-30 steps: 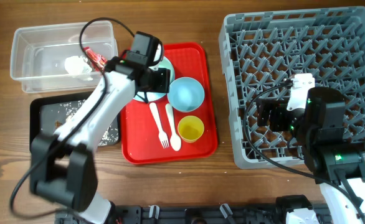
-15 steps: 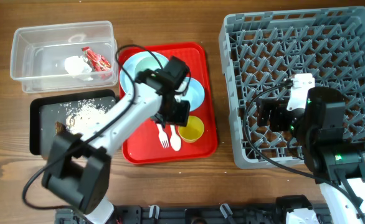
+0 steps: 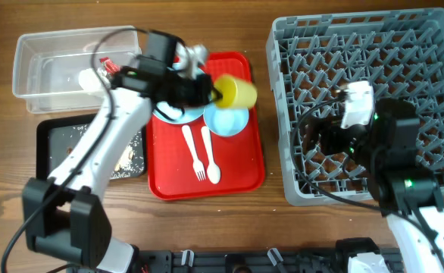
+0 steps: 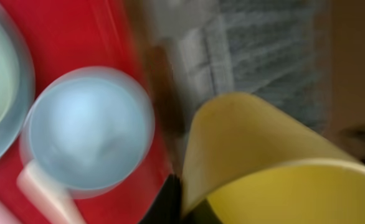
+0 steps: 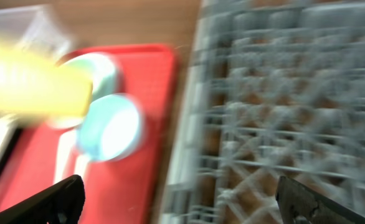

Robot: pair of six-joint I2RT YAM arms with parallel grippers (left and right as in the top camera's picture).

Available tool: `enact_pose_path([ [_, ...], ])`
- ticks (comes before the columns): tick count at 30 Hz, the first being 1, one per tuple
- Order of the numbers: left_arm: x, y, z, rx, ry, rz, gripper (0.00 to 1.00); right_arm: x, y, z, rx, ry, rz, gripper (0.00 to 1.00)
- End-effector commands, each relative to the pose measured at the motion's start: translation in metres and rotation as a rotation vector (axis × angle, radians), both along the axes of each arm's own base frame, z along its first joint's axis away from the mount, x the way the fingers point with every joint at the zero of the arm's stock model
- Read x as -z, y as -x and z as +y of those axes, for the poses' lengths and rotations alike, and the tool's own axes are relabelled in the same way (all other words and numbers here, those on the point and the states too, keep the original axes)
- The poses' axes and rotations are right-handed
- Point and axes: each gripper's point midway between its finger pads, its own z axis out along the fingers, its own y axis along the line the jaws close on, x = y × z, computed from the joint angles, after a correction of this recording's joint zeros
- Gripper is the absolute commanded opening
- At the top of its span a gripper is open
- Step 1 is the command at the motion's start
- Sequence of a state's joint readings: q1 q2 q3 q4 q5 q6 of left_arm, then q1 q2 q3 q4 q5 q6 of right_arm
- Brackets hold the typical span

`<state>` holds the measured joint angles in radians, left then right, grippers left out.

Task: Sort waste into correct bins and load items into the dishwasher rack
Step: 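Hand the yellow cup from the left gripper to the right gripper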

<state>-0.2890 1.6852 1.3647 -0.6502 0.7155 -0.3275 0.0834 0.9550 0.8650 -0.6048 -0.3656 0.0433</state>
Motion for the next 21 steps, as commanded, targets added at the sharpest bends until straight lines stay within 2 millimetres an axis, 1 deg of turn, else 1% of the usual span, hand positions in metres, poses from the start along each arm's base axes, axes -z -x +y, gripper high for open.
enact_pose_path([
  [1, -0.061, 0.015, -0.023, 0.149, 0.373, 0.072, 0.04, -0.018, 0.024, 0.066, -0.417, -0.260, 0.015, 1.00],
  [3, -0.078, 0.030, -0.033, 0.246, 0.462, 0.087, 0.04, -0.023, 0.024, 0.082, -0.543, -0.349, -0.001, 1.00],
  [4, -0.082, 0.036, -0.037, 0.274, 0.482, 0.100, 0.04, -0.028, 0.024, 0.088, -0.593, -0.389, -0.016, 1.00],
  [6, -0.083, 0.046, -0.044, 0.296, 0.492, 0.140, 0.04, -0.040, 0.024, 0.098, -0.709, -0.472, -0.069, 1.00],
  [8, -0.083, 0.051, -0.049, 0.315, 0.493, 0.145, 0.04, -0.051, 0.024, 0.103, -0.787, -0.521, -0.119, 1.00],
  [10, -0.083, 0.054, -0.053, 0.328, 0.492, 0.148, 0.04, -0.060, 0.014, 0.104, -0.788, -0.529, -0.159, 1.00],
  [11, -0.083, 0.055, -0.055, 0.332, 0.492, 0.149, 0.04, -0.068, 0.010, 0.104, -0.798, -0.519, -0.209, 1.00],
  [14, -0.083, 0.056, -0.055, 0.332, 0.492, 0.149, 0.04, -0.086, 0.004, 0.105, -0.816, -0.504, -0.309, 0.99],
  [16, -0.083, 0.056, -0.055, 0.333, 0.492, 0.150, 0.04, -0.093, 0.002, 0.105, -0.822, -0.497, -0.345, 0.96],
  [18, -0.083, 0.056, -0.055, 0.332, 0.492, 0.149, 0.04, -0.093, 0.002, 0.105, -0.825, -0.495, -0.351, 0.87],
  [19, -0.083, 0.056, -0.055, 0.332, 0.492, 0.149, 0.04, -0.093, 0.002, 0.105, -0.824, -0.496, -0.348, 0.80],
  [20, -0.083, 0.056, -0.055, 0.332, 0.492, 0.149, 0.04, -0.093, 0.002, 0.105, -0.824, -0.497, -0.346, 0.77],
  [21, -0.083, 0.056, -0.055, 0.333, 0.492, 0.150, 0.04, -0.093, 0.002, 0.105, -0.824, -0.497, -0.347, 0.71],
])
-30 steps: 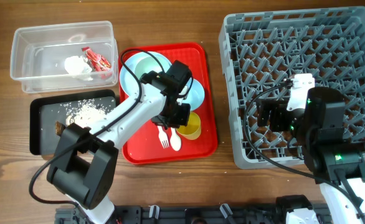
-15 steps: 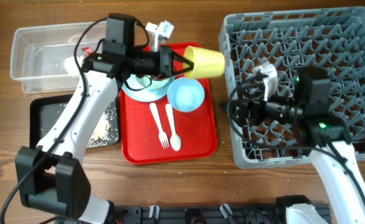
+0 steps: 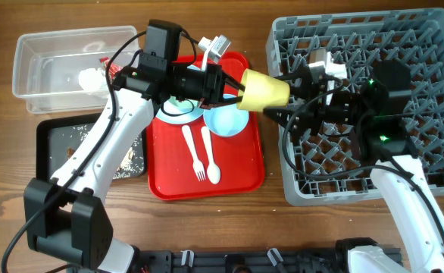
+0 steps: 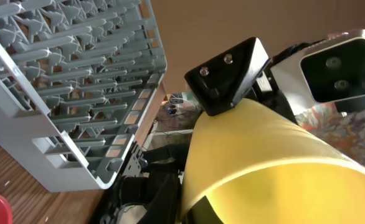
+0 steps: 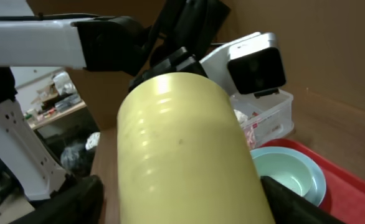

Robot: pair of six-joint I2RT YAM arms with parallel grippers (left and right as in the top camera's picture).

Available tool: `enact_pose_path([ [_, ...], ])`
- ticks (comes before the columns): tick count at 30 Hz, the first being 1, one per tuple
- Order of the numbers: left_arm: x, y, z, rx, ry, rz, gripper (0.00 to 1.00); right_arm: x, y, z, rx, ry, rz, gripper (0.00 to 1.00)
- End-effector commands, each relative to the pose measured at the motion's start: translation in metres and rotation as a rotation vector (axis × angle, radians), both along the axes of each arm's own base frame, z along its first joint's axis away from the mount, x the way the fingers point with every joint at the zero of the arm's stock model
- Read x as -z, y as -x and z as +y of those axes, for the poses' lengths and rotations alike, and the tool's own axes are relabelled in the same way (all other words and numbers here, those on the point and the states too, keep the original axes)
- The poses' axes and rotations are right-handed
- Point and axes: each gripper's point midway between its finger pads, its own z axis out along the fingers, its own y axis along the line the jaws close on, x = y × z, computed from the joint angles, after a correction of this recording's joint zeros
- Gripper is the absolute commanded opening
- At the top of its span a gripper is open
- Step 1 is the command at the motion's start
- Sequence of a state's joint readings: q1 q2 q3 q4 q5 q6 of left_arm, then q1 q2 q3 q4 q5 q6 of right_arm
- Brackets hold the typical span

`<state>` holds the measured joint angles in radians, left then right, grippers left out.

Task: Sort waste into correct bins and load items into the dishwasher rack
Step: 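Hand the yellow cup from the left gripper to the right gripper, then lower the yellow cup into the dish rack and open the right gripper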

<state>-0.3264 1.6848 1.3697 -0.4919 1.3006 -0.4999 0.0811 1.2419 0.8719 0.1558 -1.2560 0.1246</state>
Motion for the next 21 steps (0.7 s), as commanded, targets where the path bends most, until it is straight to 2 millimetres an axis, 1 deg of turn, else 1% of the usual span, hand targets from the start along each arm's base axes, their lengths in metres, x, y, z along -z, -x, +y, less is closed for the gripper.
enact_pose_path([
  [1, 0.000, -0.001, -0.001, 0.002, 0.000, 0.005, 0.04, -0.006, 0.006, 0.003, -0.049, -0.012, -0.003, 0.61],
  [4, 0.000, -0.001, -0.001, 0.001, 0.000, 0.004, 0.05, -0.005, 0.004, 0.003, -0.038, -0.010, -0.002, 0.58],
  [5, 0.001, -0.002, -0.001, -0.006, -0.008, 0.001, 0.13, -0.004, 0.003, 0.002, -0.028, -0.008, 0.000, 0.58],
  [6, 0.008, -0.009, -0.001, -0.044, -0.045, -0.015, 0.41, 0.000, -0.003, 0.001, 0.012, 0.002, 0.021, 0.58],
  [7, 0.019, -0.019, 0.002, -0.103, -0.107, -0.029, 0.49, 0.009, -0.014, -0.003, 0.084, 0.025, 0.061, 0.57],
  [8, 0.035, -0.032, 0.008, -0.185, -0.203, -0.042, 0.60, 0.018, -0.022, -0.007, 0.149, 0.048, 0.100, 0.58],
  [9, 0.056, -0.046, 0.020, -0.284, -0.329, -0.050, 0.71, 0.032, -0.033, -0.015, 0.235, 0.094, 0.138, 0.58],
  [10, 0.092, -0.066, 0.054, -0.454, -0.585, -0.078, 0.79, 0.060, -0.045, -0.031, 0.378, 0.198, 0.197, 0.57],
  [11, 0.101, -0.070, 0.071, -0.511, -0.678, -0.084, 0.80, 0.075, -0.050, -0.046, 0.477, 0.269, 0.248, 0.58],
  [13, 0.107, -0.071, 0.092, -0.559, -0.776, -0.101, 0.81, 0.084, -0.048, -0.068, 0.580, 0.350, 0.321, 0.57],
  [14, 0.107, -0.071, 0.115, -0.621, -0.864, -0.107, 0.82, 0.082, -0.044, -0.082, 0.636, 0.387, 0.364, 0.57],
  [15, 0.103, -0.070, 0.131, -0.666, -0.920, -0.116, 0.82, 0.078, -0.040, -0.095, 0.686, 0.416, 0.401, 0.57],
  [16, 0.099, -0.068, 0.145, -0.704, -0.963, -0.126, 0.83, 0.068, -0.036, -0.112, 0.748, 0.444, 0.435, 0.57],
  [17, 0.092, -0.065, 0.157, -0.739, -0.996, -0.134, 0.83, 0.062, -0.030, -0.125, 0.793, 0.470, 0.470, 0.58],
  [19, 0.080, -0.057, 0.172, -0.778, -1.024, -0.142, 0.86, 0.056, -0.013, -0.155, 0.903, 0.552, 0.566, 0.57],
  [21, 0.072, -0.051, 0.179, -0.796, -1.030, -0.146, 0.87, 0.061, 0.009, -0.191, 1.034, 0.667, 0.676, 0.57],
])
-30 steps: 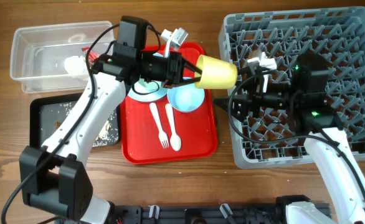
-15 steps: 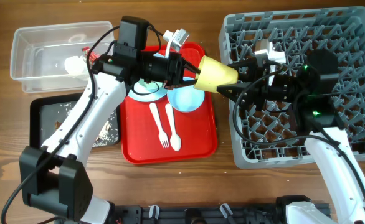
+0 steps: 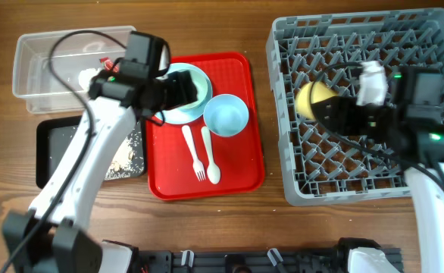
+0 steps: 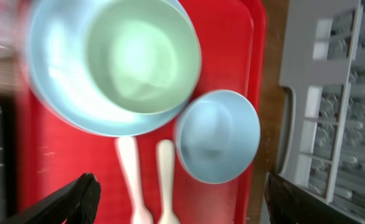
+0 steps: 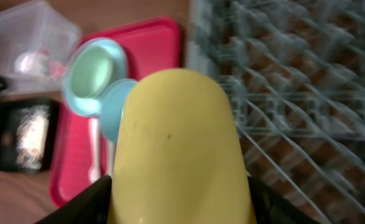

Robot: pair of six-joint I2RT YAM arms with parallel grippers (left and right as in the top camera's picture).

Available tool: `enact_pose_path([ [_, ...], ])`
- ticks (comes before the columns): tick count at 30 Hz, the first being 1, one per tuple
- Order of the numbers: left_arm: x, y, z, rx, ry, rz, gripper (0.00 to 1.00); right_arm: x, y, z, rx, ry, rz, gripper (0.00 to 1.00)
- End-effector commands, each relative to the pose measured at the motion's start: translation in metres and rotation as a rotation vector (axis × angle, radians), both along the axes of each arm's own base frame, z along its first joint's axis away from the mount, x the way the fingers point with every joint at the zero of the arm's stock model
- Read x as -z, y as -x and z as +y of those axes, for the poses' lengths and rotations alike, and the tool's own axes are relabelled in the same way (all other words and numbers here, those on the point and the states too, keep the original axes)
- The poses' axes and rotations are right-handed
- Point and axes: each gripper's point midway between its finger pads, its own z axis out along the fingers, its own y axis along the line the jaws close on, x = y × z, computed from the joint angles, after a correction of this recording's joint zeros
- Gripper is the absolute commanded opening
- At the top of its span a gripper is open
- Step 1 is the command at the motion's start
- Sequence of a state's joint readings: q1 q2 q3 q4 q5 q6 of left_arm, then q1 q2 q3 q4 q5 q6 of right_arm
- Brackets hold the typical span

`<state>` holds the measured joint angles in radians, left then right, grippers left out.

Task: Sort waste into correct bins and load items into the dishwasher rack
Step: 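Lower the yellow cup into the dish rack and open the right gripper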

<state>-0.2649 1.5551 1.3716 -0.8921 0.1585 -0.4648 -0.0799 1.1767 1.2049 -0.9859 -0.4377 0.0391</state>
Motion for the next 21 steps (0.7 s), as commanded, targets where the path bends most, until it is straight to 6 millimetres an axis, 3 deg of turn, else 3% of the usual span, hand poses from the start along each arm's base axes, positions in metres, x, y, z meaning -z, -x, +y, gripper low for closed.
enact_pose_path([
  [1, -0.023, 0.002, 0.026, -0.053, -0.090, -0.080, 0.87, -0.003, 0.020, -0.063, 0.213, 0.223, 0.106, 0.57],
  [5, -0.024, 0.002, 0.026, -0.053, -0.089, -0.083, 0.88, 0.026, 0.042, -0.097, 0.359, 0.267, 0.313, 0.58],
  [13, -0.024, 0.002, 0.026, -0.053, -0.088, -0.084, 0.89, 0.082, 0.013, -0.103, 0.328, 0.234, 0.488, 0.59],
  [17, -0.024, 0.002, 0.026, -0.054, -0.088, -0.084, 0.89, 0.110, -0.004, -0.107, 0.323, 0.229, 0.535, 0.72],
  [19, -0.024, 0.002, 0.026, -0.054, -0.088, -0.083, 0.92, 0.116, -0.011, -0.106, 0.319, 0.212, 0.536, 0.84],
  [21, -0.024, 0.003, 0.026, -0.053, -0.089, -0.081, 0.92, 0.116, -0.012, -0.106, 0.319, 0.211, 0.529, 0.86],
])
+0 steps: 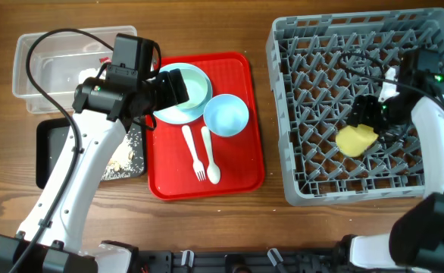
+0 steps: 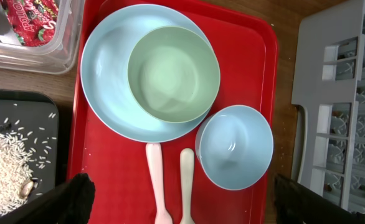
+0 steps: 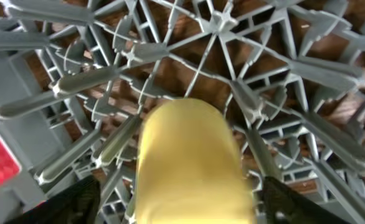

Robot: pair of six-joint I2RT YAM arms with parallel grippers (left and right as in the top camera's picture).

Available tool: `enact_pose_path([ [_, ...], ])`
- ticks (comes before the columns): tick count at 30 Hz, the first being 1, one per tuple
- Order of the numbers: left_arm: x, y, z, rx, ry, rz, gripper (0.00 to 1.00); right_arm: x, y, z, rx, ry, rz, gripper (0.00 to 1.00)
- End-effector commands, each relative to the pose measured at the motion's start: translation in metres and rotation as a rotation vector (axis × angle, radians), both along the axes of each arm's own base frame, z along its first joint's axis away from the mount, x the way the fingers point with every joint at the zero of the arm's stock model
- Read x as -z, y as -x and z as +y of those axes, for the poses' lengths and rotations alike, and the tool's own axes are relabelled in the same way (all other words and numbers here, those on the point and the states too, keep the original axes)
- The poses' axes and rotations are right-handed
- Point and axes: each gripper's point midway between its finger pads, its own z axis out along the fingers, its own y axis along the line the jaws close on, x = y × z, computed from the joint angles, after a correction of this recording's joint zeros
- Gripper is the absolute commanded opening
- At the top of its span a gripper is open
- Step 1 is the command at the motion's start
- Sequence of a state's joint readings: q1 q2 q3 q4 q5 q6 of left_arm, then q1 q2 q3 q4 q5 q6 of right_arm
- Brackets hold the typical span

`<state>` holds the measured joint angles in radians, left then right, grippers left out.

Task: Sort waste into correct bins and load items into the dishwasher rack
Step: 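Lower the yellow cup into the dish rack and open the right gripper, then grasp the light blue bowl with the right gripper and lift it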

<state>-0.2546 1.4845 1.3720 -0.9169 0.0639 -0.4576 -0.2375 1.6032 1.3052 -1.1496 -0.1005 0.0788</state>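
Observation:
The yellow cup [image 1: 356, 139] lies on its side among the prongs of the grey dishwasher rack [image 1: 279, 76], towards its lower right. My right gripper [image 3: 182, 202] is right above the cup [image 3: 195, 155], open, with a small gap between each finger and the cup. My left gripper [image 2: 182, 205] hangs open and empty over the red tray [image 2: 114, 174]. On the tray are a blue plate [image 2: 108, 74] with a green bowl [image 2: 173, 73] in it, a blue bowl [image 2: 234, 147], a white fork [image 2: 156, 180] and a white spoon [image 2: 186, 180].
A clear plastic bin [image 1: 55, 53] with wrappers in it stands at the back left. A black tray [image 1: 55, 152] with rice scraps sits in front of it, beside the red tray. The rack fills the right side of the wooden table.
The right gripper held the yellow cup above the rack's left part; now the cup lies lower right in the rack and the fingers stand apart from it. The left gripper still hovers over the tray.
The left gripper first held the yellow cup above the red tray. Then it held the cup out at the rack's left edge with the right fingers around it. Then the right gripper had the cup over the rack and the left was open over the tray. Now the cup lies in the rack.

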Motion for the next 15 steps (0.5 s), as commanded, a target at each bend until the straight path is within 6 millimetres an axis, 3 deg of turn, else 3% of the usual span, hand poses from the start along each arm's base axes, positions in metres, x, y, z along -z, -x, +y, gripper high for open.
enact_pose_path([
  [1, -0.003, -0.001, 0.004, -0.003, -0.018, -0.013, 0.92, -0.001, -0.006, -0.001, 0.008, -0.006, -0.016, 0.85],
  [6, -0.003, -0.001, 0.004, -0.003, -0.018, -0.012, 0.92, -0.002, 0.001, 0.002, 0.009, -0.016, 0.007, 0.82],
  [8, -0.002, 0.000, 0.005, -0.003, -0.019, -0.008, 0.94, -0.012, 0.000, 0.005, 0.016, -0.035, -0.018, 0.82],
  [12, 0.006, 0.013, 0.012, -0.021, -0.050, 0.054, 0.94, -0.083, -0.029, 0.043, -0.091, -0.153, -0.304, 0.82],
  [14, 0.011, 0.022, 0.020, -0.073, -0.071, 0.099, 0.95, -0.120, -0.045, 0.084, -0.247, -0.211, -0.481, 0.82],
  [15, 0.013, 0.025, 0.026, -0.103, -0.074, 0.118, 0.96, -0.128, -0.049, 0.101, -0.301, -0.217, -0.522, 0.82],
])
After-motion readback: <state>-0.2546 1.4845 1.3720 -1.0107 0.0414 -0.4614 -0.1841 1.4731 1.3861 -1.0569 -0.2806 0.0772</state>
